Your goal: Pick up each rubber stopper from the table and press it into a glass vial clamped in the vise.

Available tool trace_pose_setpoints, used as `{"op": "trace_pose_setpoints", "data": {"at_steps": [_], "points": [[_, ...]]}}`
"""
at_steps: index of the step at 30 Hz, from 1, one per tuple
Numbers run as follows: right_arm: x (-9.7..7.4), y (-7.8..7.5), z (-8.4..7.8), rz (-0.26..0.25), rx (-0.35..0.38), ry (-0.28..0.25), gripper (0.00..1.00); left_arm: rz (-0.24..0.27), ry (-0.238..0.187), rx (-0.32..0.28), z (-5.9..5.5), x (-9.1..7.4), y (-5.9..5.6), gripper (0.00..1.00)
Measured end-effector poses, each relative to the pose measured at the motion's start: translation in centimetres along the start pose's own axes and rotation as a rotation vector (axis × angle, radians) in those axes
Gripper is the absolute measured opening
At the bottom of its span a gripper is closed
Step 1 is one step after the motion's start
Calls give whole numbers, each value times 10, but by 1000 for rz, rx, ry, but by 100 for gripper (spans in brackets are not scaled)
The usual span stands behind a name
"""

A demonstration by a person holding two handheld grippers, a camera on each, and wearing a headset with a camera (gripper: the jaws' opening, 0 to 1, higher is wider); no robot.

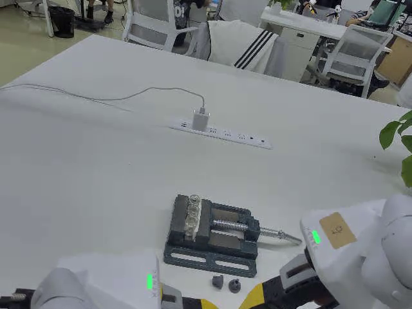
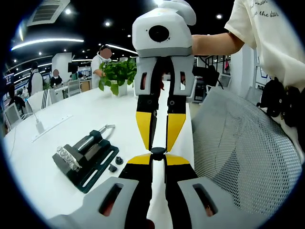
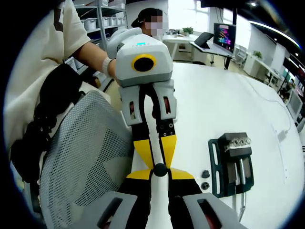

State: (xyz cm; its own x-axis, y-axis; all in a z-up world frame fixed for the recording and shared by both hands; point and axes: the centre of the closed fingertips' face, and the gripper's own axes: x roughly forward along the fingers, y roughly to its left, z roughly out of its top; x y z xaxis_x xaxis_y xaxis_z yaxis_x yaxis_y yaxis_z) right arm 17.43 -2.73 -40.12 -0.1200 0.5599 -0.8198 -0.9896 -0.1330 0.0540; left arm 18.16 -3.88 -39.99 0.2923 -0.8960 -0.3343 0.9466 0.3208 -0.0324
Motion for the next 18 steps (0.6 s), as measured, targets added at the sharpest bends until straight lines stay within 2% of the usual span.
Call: {"op": "trace_pose_setpoints", "data": {"at_steps": [11,18], "points": [[3,1,-1,-8,-39,33,8,0,14,4,-2,1,0,5],[3,2,-2,5,-33,43,7,-6,24,12,-4,1,-2,5]]}}
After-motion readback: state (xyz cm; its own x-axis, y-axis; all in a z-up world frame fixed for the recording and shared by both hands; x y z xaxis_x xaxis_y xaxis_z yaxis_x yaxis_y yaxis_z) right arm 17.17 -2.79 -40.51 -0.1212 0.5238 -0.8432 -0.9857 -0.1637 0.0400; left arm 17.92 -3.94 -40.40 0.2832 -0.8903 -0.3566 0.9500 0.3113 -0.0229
